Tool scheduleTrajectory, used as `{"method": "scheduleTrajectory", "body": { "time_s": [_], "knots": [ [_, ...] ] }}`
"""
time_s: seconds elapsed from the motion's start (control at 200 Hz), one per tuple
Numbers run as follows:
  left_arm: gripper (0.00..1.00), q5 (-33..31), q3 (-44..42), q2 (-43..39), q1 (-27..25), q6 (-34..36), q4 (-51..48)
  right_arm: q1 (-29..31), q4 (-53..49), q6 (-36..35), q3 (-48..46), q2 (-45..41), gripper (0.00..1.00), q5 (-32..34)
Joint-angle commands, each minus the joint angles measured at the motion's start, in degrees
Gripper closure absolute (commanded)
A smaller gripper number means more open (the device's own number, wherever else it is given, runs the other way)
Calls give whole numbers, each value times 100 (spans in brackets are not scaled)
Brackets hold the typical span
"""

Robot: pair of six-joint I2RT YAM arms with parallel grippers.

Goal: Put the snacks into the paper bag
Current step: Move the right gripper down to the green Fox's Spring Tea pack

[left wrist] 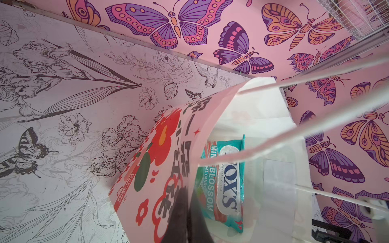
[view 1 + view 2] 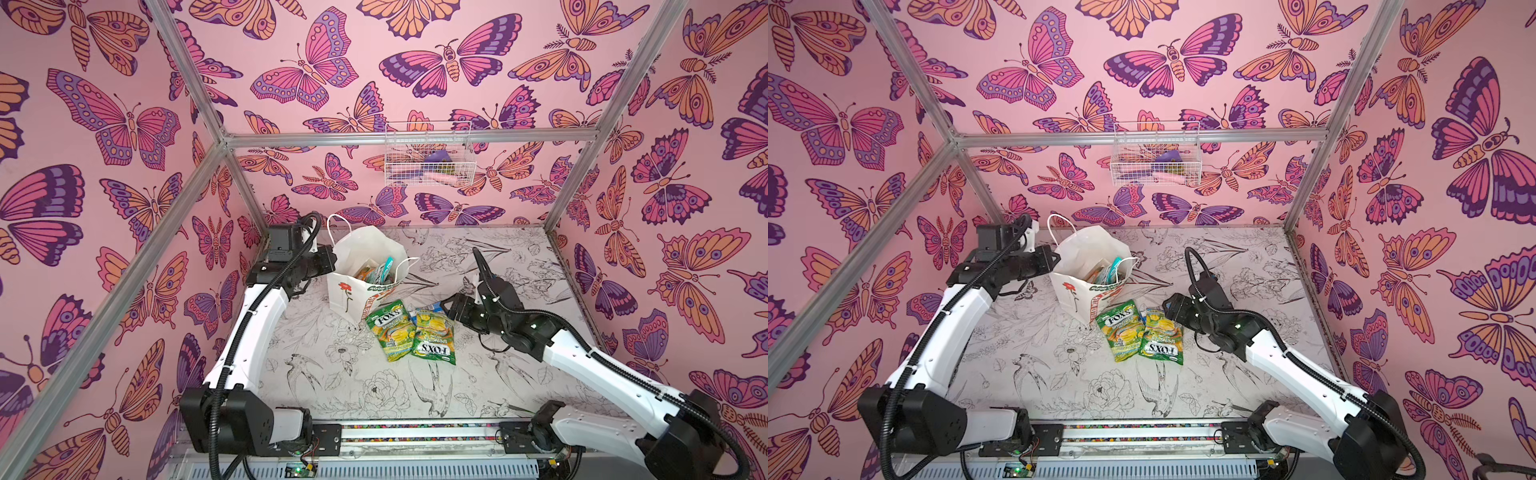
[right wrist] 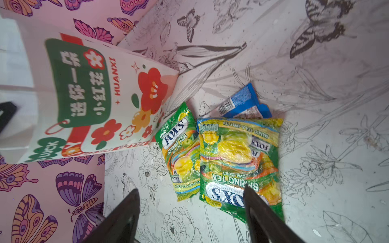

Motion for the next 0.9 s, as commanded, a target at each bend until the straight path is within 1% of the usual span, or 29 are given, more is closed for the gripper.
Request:
{"method": "scheduleTrajectory", "body": {
  "time_s": [0.0,0.1,0.315,0.406,0.471,0.591,0.691,0.896],
  "knots": [
    [100,-10,-26,-95,54,-43,331,-23,227,343,-144,125,23,-339],
    [100,-8,-20,-101,51,-45,331,-9,475,532,-346,201,23,-558],
    [100,-13,-31,-95,51,-49,336,-6,1375,935,-862,452,23,-1316],
    [100,-8,-27,-97,51,-43,331,17,1994,1199,-1166,523,23,-1591],
    [100,-8,-32,-97,50,-42,331,59,2343,1385,-1353,558,23,-1653],
    [100,1,-34,-86,52,-50,331,132,2487,1509,-1523,576,22,-1631],
    [100,-13,-35,-97,50,-49,331,284,2807,1614,-1674,641,22,-1644],
    [100,-17,-36,-99,55,-41,332,665,3763,1858,-1900,1092,21,-1910]
  ]
}}
